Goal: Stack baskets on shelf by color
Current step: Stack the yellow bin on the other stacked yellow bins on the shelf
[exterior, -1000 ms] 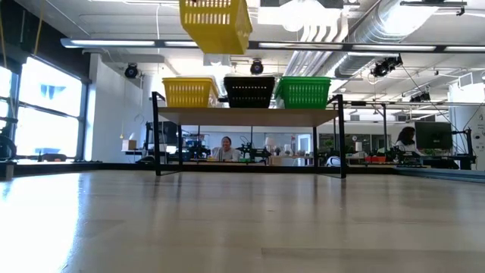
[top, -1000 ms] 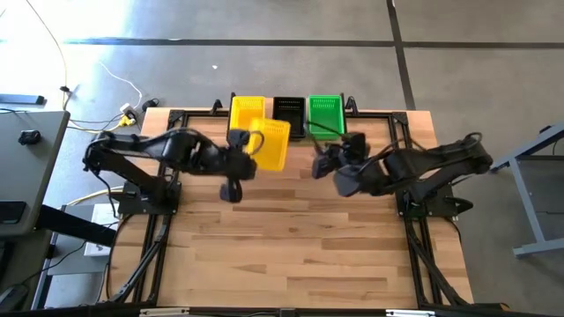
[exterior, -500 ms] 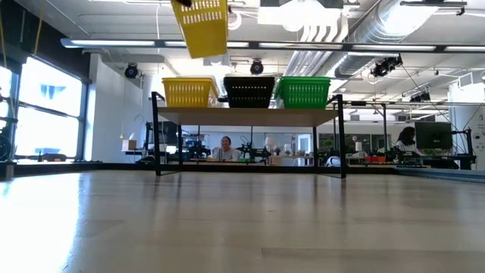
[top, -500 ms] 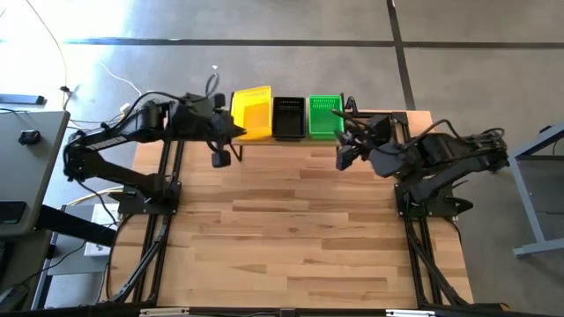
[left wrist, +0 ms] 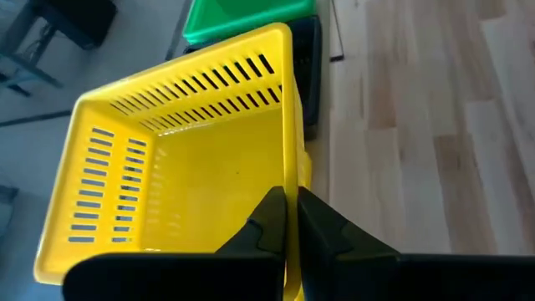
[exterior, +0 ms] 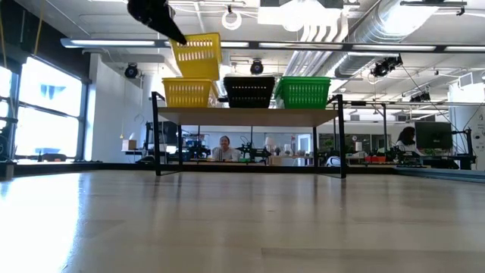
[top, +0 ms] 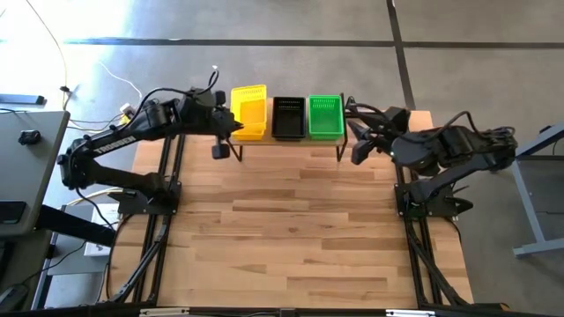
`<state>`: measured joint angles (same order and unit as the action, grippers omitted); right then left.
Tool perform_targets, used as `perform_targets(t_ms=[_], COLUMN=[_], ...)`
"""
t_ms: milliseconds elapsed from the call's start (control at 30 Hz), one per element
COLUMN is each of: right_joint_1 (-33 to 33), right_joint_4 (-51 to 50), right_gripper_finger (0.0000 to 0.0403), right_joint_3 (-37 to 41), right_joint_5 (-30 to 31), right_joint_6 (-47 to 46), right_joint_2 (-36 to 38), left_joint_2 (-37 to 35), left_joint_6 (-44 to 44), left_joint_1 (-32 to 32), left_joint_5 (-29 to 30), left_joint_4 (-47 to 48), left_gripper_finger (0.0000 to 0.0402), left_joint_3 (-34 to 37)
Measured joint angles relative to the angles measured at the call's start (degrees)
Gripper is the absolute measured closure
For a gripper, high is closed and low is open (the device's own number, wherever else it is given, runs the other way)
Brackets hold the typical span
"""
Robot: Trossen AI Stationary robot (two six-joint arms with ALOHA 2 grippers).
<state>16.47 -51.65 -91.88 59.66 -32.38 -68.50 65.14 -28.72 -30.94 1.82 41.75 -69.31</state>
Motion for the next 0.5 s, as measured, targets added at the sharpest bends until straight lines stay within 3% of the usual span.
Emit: perform_targets(t_ms=[333, 500], right_joint_1=[0.0, 0.0], right_joint_4=[0.0, 0.0], right_gripper_finger=[0.0252, 0.0252], right_joint_3=[0.0, 0.0], right_joint_5=[0.2, 0.2], right_joint_6=[2.9, 2.9], right_joint_2=[0.8, 0.8], left_joint_2=[0.2, 1.1], left_joint_6=[-4.8, -6.5], left_joint_1=[-7.1, -8.8], left_joint_5=[-7.2, -7.7], left_joint_4=[2.4, 4.6], left_gripper_finger=[0.0401, 0.0401], left_joint_3=[0.1, 0.1])
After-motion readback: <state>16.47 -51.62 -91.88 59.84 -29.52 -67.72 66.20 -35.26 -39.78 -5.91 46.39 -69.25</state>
